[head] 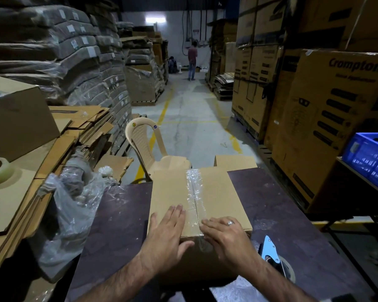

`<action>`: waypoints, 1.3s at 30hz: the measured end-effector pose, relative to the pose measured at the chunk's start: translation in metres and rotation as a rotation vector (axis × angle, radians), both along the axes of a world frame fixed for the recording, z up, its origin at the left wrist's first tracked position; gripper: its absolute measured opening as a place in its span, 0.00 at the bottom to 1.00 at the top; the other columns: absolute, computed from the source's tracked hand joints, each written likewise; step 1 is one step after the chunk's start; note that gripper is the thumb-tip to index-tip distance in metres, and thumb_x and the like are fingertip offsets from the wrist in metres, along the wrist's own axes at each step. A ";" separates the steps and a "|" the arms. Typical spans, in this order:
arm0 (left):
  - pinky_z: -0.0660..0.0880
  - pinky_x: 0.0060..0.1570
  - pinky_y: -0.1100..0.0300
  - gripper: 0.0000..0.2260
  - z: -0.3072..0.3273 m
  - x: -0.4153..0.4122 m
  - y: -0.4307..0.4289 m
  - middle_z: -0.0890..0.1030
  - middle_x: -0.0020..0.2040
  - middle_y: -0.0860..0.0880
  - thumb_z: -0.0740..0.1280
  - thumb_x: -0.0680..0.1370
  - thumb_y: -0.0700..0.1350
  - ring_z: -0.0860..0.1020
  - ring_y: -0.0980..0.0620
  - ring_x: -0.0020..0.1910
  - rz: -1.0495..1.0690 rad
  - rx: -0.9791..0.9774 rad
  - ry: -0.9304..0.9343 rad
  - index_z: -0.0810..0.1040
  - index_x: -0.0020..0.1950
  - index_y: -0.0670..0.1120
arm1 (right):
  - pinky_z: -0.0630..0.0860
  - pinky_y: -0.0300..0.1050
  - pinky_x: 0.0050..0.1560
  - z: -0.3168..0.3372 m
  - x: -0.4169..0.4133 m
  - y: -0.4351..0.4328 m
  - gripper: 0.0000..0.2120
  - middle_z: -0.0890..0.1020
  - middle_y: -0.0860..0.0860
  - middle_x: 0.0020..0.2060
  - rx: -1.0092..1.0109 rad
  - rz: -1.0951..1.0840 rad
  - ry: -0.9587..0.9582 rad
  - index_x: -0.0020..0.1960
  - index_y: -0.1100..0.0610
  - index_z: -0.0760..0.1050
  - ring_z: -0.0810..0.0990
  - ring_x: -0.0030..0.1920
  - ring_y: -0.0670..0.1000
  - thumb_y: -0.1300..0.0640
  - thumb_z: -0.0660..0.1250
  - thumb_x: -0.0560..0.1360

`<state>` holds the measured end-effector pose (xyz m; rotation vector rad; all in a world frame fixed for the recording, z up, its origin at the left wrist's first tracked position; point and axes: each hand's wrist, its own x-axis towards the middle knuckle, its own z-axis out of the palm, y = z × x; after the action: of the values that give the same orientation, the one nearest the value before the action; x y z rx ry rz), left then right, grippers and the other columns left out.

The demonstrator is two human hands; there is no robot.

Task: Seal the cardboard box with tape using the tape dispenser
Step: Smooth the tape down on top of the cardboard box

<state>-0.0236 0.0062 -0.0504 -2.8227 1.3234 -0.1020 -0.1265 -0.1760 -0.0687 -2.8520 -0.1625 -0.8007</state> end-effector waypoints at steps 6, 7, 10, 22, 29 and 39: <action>0.45 0.74 0.39 0.37 0.006 -0.002 -0.005 0.40 0.79 0.47 0.52 0.80 0.63 0.42 0.48 0.78 -0.013 0.123 0.038 0.40 0.78 0.45 | 0.64 0.55 0.65 0.028 0.027 0.003 0.24 0.73 0.47 0.68 -0.078 0.013 0.302 0.64 0.51 0.72 0.70 0.68 0.49 0.45 0.45 0.78; 0.45 0.74 0.41 0.38 0.006 -0.002 -0.006 0.40 0.79 0.46 0.53 0.79 0.63 0.42 0.48 0.78 0.002 0.118 0.033 0.40 0.78 0.44 | 0.63 0.56 0.66 0.028 0.034 0.003 0.26 0.72 0.49 0.69 -0.093 0.006 0.322 0.66 0.53 0.70 0.69 0.69 0.51 0.46 0.42 0.78; 0.45 0.75 0.44 0.41 0.008 -0.002 -0.006 0.39 0.79 0.43 0.56 0.78 0.64 0.41 0.46 0.78 0.052 0.113 0.056 0.39 0.78 0.41 | 0.69 0.55 0.64 0.021 0.035 0.005 0.23 0.76 0.52 0.66 -0.167 -0.011 0.284 0.65 0.55 0.72 0.73 0.66 0.52 0.49 0.47 0.78; 0.46 0.76 0.50 0.42 0.006 0.004 -0.003 0.42 0.79 0.46 0.59 0.77 0.64 0.42 0.48 0.78 0.018 0.043 0.090 0.41 0.79 0.43 | 0.63 0.54 0.68 0.029 0.039 0.008 0.28 0.71 0.57 0.69 -0.152 0.064 0.337 0.69 0.59 0.67 0.67 0.70 0.54 0.49 0.42 0.77; 0.45 0.76 0.48 0.42 0.005 0.001 -0.005 0.40 0.79 0.45 0.59 0.77 0.63 0.40 0.48 0.78 0.020 0.032 0.108 0.39 0.78 0.43 | 0.70 0.42 0.65 0.026 -0.011 0.001 0.20 0.78 0.50 0.64 -0.018 0.256 0.261 0.65 0.55 0.74 0.74 0.65 0.47 0.54 0.55 0.77; 0.44 0.76 0.49 0.42 0.006 0.002 -0.002 0.41 0.79 0.46 0.58 0.77 0.64 0.41 0.48 0.78 0.001 0.021 0.082 0.40 0.78 0.43 | 0.68 0.44 0.67 0.019 0.001 0.002 0.20 0.77 0.51 0.65 -0.044 0.204 0.245 0.66 0.56 0.72 0.72 0.66 0.49 0.53 0.53 0.78</action>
<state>-0.0215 0.0042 -0.0449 -2.8388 1.3291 0.0286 -0.1254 -0.1736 -0.0499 -2.8817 -0.4329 -0.4095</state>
